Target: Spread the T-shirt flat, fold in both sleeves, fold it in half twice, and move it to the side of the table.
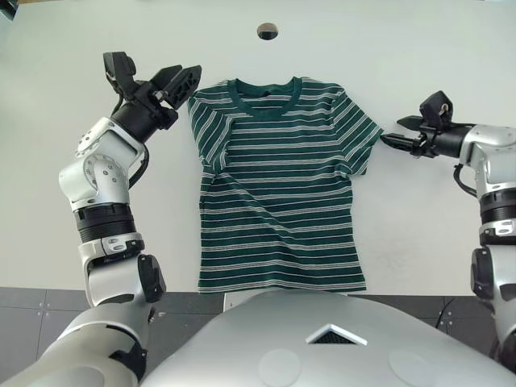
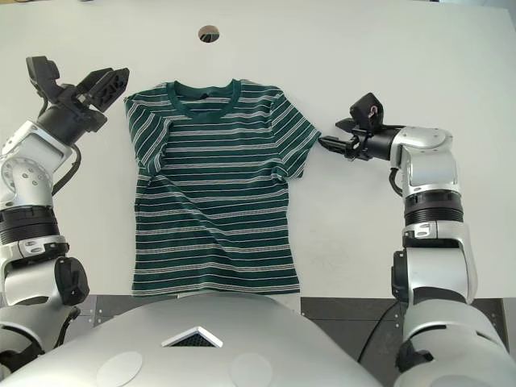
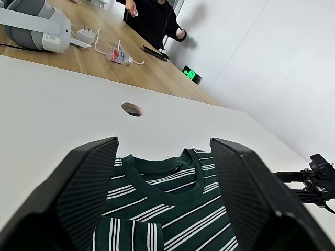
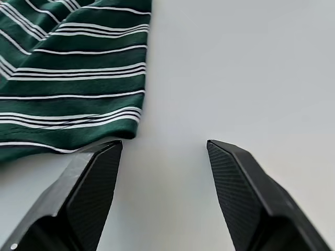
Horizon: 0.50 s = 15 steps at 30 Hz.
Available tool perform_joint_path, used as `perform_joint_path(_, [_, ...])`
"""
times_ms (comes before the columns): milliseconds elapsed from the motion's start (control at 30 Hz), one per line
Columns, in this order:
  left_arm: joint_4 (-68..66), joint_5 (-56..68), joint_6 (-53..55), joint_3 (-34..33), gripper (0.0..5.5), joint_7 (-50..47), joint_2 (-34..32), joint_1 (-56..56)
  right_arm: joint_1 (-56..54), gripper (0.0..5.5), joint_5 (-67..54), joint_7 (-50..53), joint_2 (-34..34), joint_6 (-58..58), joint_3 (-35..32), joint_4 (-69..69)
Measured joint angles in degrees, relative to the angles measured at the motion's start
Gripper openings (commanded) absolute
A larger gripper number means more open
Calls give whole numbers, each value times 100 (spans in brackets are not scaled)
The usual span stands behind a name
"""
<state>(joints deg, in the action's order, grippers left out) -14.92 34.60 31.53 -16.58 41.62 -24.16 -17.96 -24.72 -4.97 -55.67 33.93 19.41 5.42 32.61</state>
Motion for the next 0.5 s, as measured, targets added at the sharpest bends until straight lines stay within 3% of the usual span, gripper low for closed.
perform_joint_path(367, [0,1,-3,32,328,-51,25,-3,69,300,-320,87,-329,579,-27,-381])
perform_joint_path(500, [-1,0,-35,63,328,-83,61,-3,-7,234,-322,152,-475,579,-2,-318])
